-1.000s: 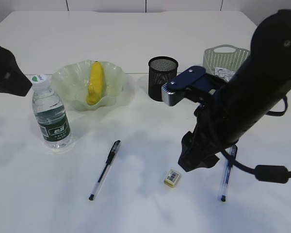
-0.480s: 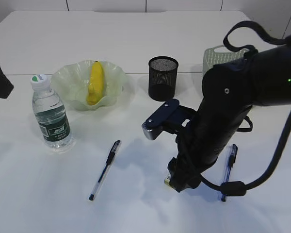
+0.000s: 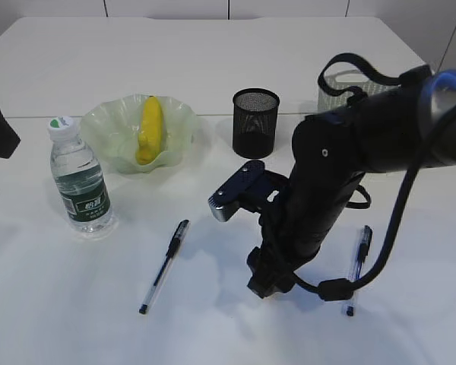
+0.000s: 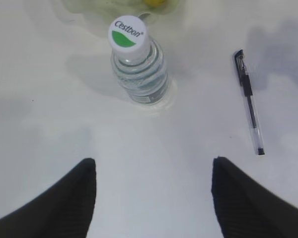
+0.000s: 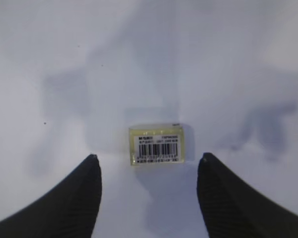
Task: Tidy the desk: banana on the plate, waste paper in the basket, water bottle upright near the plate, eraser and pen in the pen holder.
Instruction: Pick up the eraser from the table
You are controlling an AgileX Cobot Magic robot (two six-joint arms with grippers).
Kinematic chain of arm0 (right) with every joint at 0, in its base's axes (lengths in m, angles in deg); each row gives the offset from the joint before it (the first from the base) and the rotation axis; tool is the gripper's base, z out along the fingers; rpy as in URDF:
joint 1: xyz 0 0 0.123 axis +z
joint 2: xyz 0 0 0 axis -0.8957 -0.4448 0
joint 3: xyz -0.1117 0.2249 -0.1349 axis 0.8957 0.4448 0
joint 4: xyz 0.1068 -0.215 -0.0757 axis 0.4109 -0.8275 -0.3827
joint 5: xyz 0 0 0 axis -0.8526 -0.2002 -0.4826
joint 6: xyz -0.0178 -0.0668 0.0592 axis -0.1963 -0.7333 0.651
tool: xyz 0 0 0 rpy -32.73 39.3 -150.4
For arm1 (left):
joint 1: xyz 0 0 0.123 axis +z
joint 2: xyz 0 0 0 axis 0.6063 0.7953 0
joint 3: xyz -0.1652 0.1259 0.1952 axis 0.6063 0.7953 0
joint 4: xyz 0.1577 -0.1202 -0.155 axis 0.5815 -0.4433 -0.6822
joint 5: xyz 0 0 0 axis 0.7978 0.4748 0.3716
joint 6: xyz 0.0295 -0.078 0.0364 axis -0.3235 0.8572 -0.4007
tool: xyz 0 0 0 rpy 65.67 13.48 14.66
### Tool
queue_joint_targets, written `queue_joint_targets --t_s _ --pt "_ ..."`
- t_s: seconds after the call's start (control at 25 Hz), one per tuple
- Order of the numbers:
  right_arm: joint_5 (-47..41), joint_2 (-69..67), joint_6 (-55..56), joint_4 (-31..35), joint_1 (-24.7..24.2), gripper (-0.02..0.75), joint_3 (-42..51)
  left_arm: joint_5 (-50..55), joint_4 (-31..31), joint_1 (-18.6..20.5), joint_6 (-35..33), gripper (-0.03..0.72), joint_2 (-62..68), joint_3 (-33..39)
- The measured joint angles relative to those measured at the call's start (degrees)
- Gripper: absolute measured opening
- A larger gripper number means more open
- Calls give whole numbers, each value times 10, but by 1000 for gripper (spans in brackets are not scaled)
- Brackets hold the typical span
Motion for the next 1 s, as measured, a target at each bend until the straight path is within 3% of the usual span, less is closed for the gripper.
queue_joint_targets --t_s 1.0 --pt "38 -54 13 -9 3 453 -11 34 7 0 1 517 -22 -1"
